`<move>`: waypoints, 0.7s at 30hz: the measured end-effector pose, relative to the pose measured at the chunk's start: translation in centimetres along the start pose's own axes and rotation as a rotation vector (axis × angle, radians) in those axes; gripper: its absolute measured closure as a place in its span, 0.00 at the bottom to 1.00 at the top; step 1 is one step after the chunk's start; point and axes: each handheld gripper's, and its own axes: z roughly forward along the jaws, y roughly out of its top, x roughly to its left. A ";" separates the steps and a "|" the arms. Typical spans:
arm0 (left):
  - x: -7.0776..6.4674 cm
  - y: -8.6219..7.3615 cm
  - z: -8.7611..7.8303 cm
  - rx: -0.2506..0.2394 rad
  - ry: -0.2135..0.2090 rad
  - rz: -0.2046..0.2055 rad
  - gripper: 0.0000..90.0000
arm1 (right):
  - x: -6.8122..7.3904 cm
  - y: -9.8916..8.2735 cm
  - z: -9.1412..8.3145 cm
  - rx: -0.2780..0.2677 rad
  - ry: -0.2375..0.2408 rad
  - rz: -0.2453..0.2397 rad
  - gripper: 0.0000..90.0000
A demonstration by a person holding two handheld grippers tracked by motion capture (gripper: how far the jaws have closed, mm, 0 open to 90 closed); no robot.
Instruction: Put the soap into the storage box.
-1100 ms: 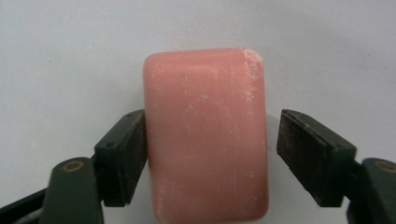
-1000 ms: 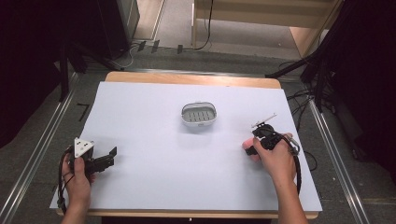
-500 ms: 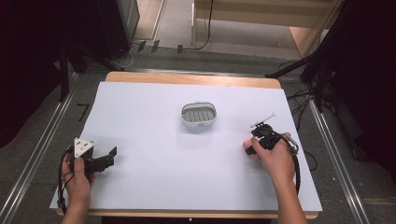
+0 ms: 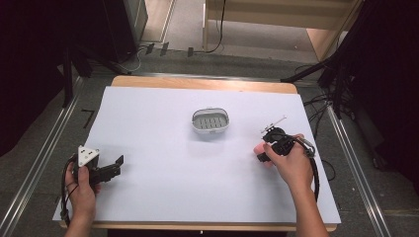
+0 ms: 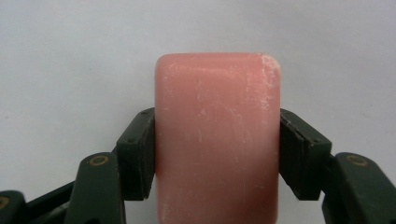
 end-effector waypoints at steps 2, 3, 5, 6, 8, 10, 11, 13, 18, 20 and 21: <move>0.0 0.0 0.0 0.001 -0.001 -0.001 0.15 | 0.2 0.4 -0.2 0.000 -0.003 -0.028 0.43; 0.0 0.0 0.0 0.001 -0.001 -0.001 0.15 | 0.2 0.4 -0.2 0.000 -0.003 -0.028 0.43; 0.0 0.0 0.0 0.000 -0.001 0.000 0.15 | 0.6 0.9 -0.3 -0.004 -0.006 -0.076 0.43; 0.0 0.0 0.0 0.000 -0.001 0.000 0.15 | 0.7 1.1 -0.4 -0.004 -0.006 -0.088 0.43; 0.0 0.0 0.0 0.000 -0.002 -0.001 0.15 | 1.0 1.6 -0.4 -0.005 -0.005 -0.111 0.43; 0.0 0.0 0.0 0.000 -0.003 -0.001 0.15 | 1.1 1.8 -0.4 -0.004 -0.004 -0.123 0.43; 0.0 0.0 0.0 0.001 -0.002 -0.001 0.15 | 1.2 2.0 -0.4 -0.002 -0.003 -0.133 0.43; 0.0 0.0 0.0 0.000 -0.002 -0.001 0.15 | 1.5 2.4 -0.4 -0.004 -0.001 -0.151 0.43; 0.0 0.0 0.0 0.000 -0.002 0.000 0.15 | 2.0 3.5 -0.4 -0.010 0.027 -0.197 0.43; 0.0 0.0 0.0 0.000 -0.002 -0.001 0.15 | 2.2 3.8 -0.4 -0.017 0.037 -0.219 0.43; 0.0 0.0 0.0 0.000 -0.002 0.000 0.15 | 2.4 4.2 -0.4 -0.020 0.047 -0.246 0.43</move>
